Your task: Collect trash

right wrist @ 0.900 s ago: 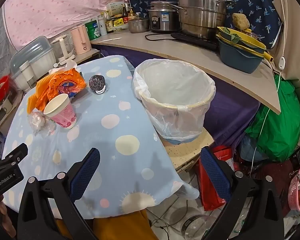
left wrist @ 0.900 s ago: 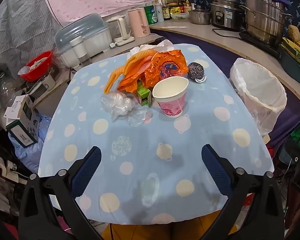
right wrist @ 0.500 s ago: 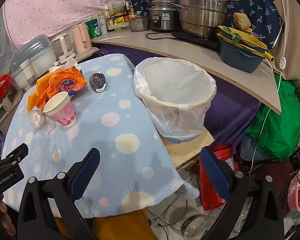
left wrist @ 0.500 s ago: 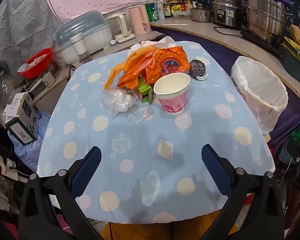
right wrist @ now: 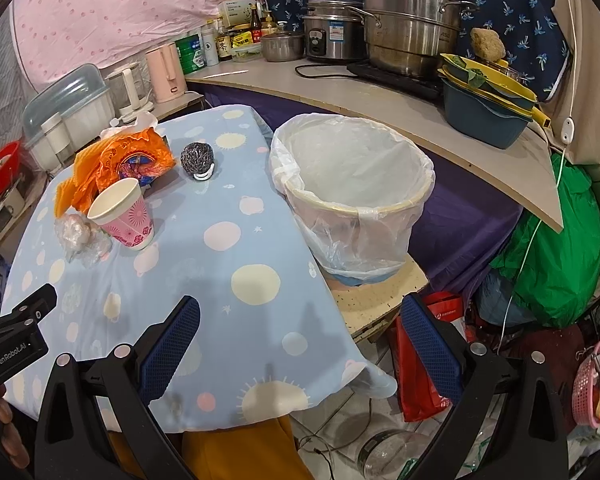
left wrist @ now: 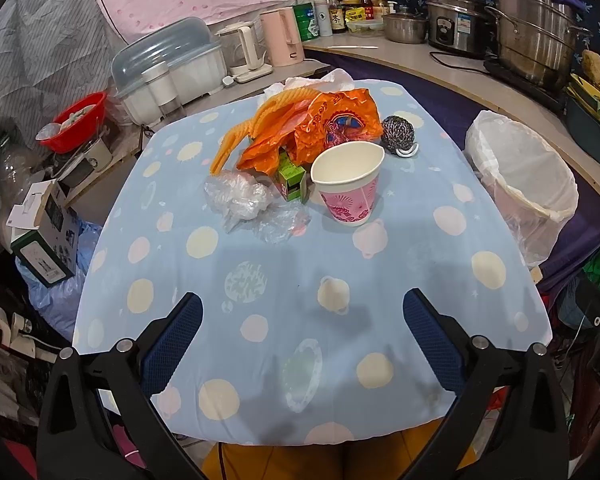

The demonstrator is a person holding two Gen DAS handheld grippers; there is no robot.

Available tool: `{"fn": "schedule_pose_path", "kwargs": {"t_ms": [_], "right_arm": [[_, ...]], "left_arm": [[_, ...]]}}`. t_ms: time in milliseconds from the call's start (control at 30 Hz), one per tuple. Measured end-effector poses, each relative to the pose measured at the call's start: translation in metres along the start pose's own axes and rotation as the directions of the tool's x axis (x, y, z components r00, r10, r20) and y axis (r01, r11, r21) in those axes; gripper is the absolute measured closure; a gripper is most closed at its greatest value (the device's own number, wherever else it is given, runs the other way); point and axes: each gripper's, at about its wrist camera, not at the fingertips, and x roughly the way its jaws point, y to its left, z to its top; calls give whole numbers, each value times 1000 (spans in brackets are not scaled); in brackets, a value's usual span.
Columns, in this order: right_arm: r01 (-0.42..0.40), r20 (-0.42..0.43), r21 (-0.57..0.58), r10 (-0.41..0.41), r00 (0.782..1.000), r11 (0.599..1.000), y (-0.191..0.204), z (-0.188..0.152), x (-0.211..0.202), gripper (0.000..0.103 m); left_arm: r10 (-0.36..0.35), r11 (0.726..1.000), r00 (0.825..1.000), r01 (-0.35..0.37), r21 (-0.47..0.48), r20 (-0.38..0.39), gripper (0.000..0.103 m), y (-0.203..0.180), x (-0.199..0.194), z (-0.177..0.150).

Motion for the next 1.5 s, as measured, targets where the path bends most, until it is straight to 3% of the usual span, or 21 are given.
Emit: {"fn": "schedule_pose_path", "kwargs": {"t_ms": [1500], "right_arm": [[-1, -5, -10, 1, 1000, 1000, 0, -3, 0, 7]], "left_arm": [[4, 1000, 1000, -4, -11, -13, 7, 1, 1, -3]]}}
